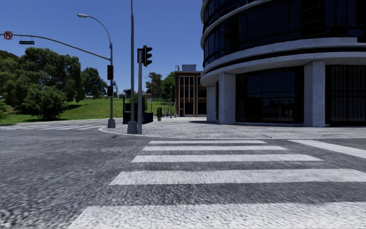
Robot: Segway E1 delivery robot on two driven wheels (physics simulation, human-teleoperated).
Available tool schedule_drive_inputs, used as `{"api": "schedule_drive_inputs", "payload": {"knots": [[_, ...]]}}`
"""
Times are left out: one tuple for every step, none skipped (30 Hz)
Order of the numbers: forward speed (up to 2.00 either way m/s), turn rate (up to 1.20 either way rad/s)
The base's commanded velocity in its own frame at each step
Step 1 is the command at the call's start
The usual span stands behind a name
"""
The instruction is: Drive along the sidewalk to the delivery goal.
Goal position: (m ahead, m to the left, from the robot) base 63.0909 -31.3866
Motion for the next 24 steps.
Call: {"api": "schedule_drive_inputs", "payload": {"knots": [[2.00,0.00],[2.00,0.00],[2.00,0.00],[2.00,0.00],[2.00,0.00],[2.00,0.00],[2.00,0.00],[2.00,0.00],[2.00,0.00],[2.00,0.00],[2.00,0.00],[2.00,0.00],[2.00,0.00],[2.00,0.00],[2.00,0.00],[2.00,0.00],[2.00,0.00],[2.00,0.00],[2.00,0.00],[2.00,0.00],[2.00,0.00],[2.00,0.00],[2.00,0.00],[2.00,0.00]]}}
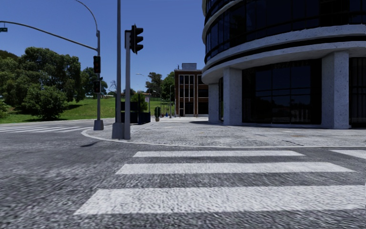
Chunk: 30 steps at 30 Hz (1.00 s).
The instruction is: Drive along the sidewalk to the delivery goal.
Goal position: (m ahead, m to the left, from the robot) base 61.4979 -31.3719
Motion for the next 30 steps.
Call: {"api": "schedule_drive_inputs", "payload": {"knots": [[2.00,0.00],[2.00,0.00],[2.00,0.00],[2.00,0.00],[2.00,0.00],[2.00,0.00],[2.00,0.00],[2.00,0.00],[2.00,0.00],[2.00,0.00],[2.00,0.00],[2.00,0.00],[2.00,0.00],[2.00,0.00],[2.00,0.00],[2.00,0.00],[2.00,0.00],[2.00,0.00],[2.00,0.00],[2.00,0.00],[2.00,0.00],[2.00,0.00],[2.00,0.00],[2.00,0.00],[2.00,0.00],[2.00,0.00],[2.00,0.00],[2.00,0.00],[2.00,0.00],[2.00,0.00]]}}
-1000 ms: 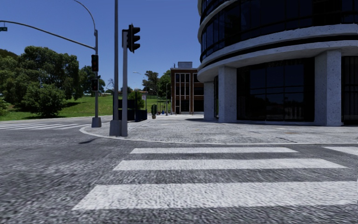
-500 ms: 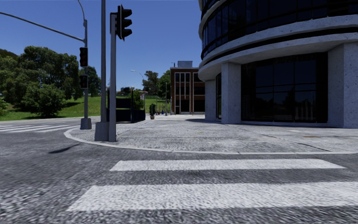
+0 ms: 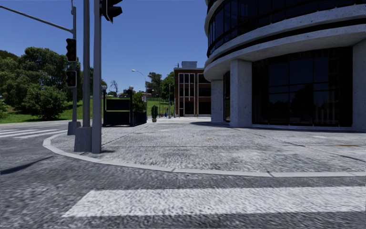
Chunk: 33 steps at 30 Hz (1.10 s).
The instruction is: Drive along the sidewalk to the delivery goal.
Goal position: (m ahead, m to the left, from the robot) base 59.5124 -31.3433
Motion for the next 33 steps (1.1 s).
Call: {"api": "schedule_drive_inputs", "payload": {"knots": [[2.00,0.00],[2.00,0.00],[2.00,0.00],[2.00,0.00],[2.00,0.00],[2.00,0.00],[2.00,0.00],[2.00,0.00],[2.00,0.00],[2.00,0.00],[2.00,0.00],[2.00,0.00],[2.00,0.00],[2.00,0.00],[2.00,0.00],[2.00,0.00],[2.00,0.00],[2.00,0.00],[2.00,0.00],[2.00,0.00],[2.00,0.00],[2.00,0.00],[2.00,0.00],[2.00,0.00],[2.00,0.00],[1.77,0.00],[1.51,0.00],[1.51,0.00],[1.37,0.00],[1.29,0.00],[1.26,0.00],[1.26,0.00],[1.25,0.00]]}}
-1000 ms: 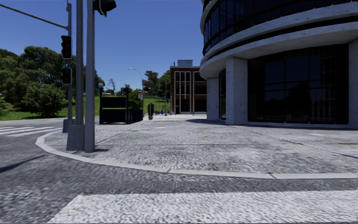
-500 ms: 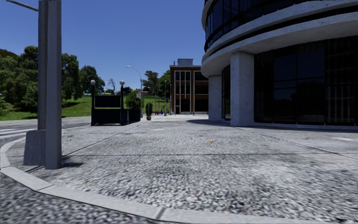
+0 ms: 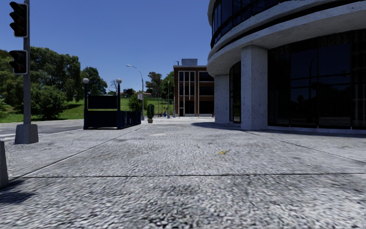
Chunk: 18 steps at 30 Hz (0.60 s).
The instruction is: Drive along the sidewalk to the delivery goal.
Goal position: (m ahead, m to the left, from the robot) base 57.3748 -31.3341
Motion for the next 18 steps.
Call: {"api": "schedule_drive_inputs", "payload": {"knots": [[1.25,0.00],[1.25,0.00],[1.25,0.00],[1.25,0.00],[1.25,0.00],[1.25,0.00],[1.25,0.00],[1.25,0.00],[1.25,0.00],[1.25,0.00],[1.26,0.00],[1.26,0.00],[1.27,0.00],[1.27,0.00],[1.28,0.00],[1.29,0.00],[1.29,0.00],[1.30,0.00]]}}
